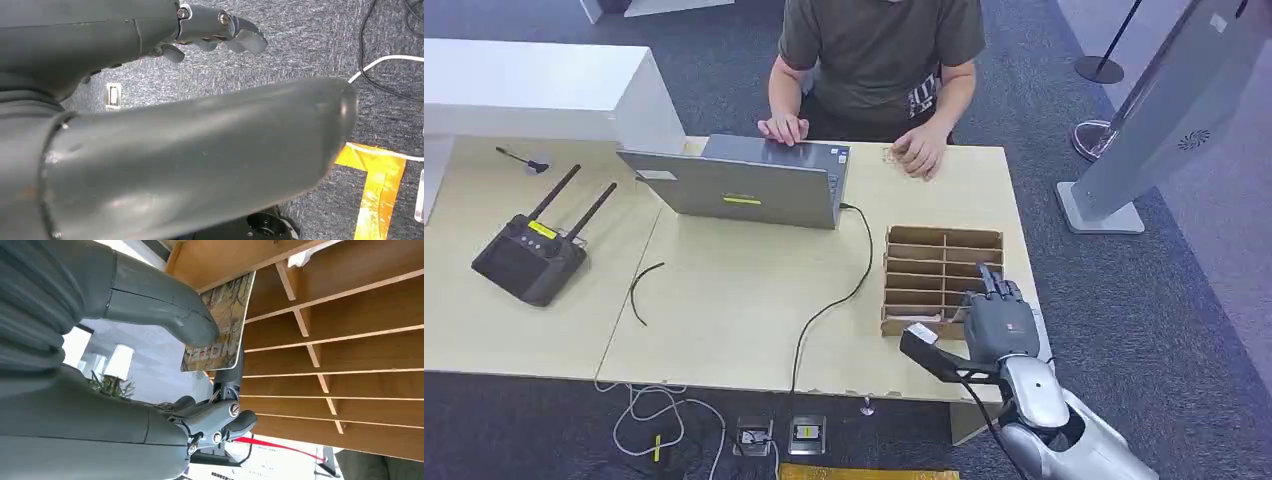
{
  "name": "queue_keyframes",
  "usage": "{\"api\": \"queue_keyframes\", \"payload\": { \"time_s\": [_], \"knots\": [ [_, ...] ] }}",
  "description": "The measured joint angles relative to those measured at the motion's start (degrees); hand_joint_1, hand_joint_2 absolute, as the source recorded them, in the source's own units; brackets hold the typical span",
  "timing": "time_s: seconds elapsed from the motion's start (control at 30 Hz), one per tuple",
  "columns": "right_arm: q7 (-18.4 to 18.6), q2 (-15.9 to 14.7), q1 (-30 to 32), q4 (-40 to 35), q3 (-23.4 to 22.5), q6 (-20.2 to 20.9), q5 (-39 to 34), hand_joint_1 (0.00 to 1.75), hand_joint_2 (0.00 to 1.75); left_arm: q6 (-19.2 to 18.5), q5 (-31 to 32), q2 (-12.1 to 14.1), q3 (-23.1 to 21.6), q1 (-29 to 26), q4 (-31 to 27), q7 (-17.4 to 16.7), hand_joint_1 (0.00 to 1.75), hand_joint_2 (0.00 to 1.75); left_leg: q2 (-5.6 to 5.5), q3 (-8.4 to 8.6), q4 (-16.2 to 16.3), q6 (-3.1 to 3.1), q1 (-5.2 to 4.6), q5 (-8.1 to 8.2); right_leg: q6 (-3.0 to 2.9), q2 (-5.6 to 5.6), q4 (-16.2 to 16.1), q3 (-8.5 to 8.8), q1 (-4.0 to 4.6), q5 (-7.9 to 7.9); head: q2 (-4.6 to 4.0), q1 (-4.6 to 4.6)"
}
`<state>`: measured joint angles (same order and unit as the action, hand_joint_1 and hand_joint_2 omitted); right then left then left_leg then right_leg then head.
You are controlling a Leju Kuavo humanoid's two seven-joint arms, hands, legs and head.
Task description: Pass the card to the sensor for recognition and then transmit it.
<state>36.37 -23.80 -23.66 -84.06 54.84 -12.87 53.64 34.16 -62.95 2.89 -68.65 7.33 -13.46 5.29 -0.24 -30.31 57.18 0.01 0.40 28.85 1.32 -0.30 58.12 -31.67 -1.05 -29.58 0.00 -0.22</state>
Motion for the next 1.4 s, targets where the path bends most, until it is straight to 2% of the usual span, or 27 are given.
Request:
{"api": "queue_keyframes", "payload": {
  "time_s": [0.4, 0.6, 0.7, 0.83, 1.4],
  "knots": [
    [0.33, 0.15, -0.48, -1.44, -1.22, -0.52, 6.94, 1.75, 1.75, -0.13, 0.48, 0.0, 0.0, 0.09, 0.0, 0.0, 0.0, 0.0, 0.0, 0.0, 0.0, 0.0, 0.0, 0.0, 0.0, 0.0, 0.0, 0.0, 0.0, 0.0, 0.0, -0.02],
    [1.09, 0.15, -2.6, -5.61, -2.67, -0.74, 14.66, 1.75, 1.75, -0.13, 0.79, 0.0, -0.02, 0.39, -0.02, 0.0, 0.0, 0.0, 0.01, 0.01, 0.0, -0.01, 0.0, -0.01, 0.0, 0.01, 0.0, 0.0, 0.01, 0.01, 0.0, 0.0],
    [2.71, 0.04, -3.44, -7.0, -2.95, 0.96, 23.0, 1.75, 1.75, -0.13, 1.03, -0.04, -0.02, 0.51, -0.02, 0.0, 0.0, 0.0, 0.01, 0.01, 0.01, -0.01, 0.0, -0.02, 0.0, 0.01, 0.0, 0.0, 0.0, 0.01, 0.0, 0.0],
    [3.23, 0.02, -4.55, -8.72, -3.23, 2.19, 27.96, 1.75, 1.75, -0.13, 1.16, -0.07, -0.02, 0.72, -0.02, -0.02, 0.0, 0.0, 0.01, 0.01, 0.01, -0.01, 0.0, -0.01, 0.0, 0.02, 0.0, 0.0, 0.0, 0.01, 0.0, -0.02],
    [0.83, 1.62, -7.46, -8.74, -3.87, -0.35, 26.88, 1.75, 1.75, 0.0, 1.14, -0.61, -0.04, 1.06, -0.31, -0.18, 0.0, 0.0, 0.01, -0.01, 0.0, -0.01, 0.0, -0.02, 0.0, 0.01, 0.01, 0.0, 0.0, 0.01, 0.0, -0.02]
  ]
}}
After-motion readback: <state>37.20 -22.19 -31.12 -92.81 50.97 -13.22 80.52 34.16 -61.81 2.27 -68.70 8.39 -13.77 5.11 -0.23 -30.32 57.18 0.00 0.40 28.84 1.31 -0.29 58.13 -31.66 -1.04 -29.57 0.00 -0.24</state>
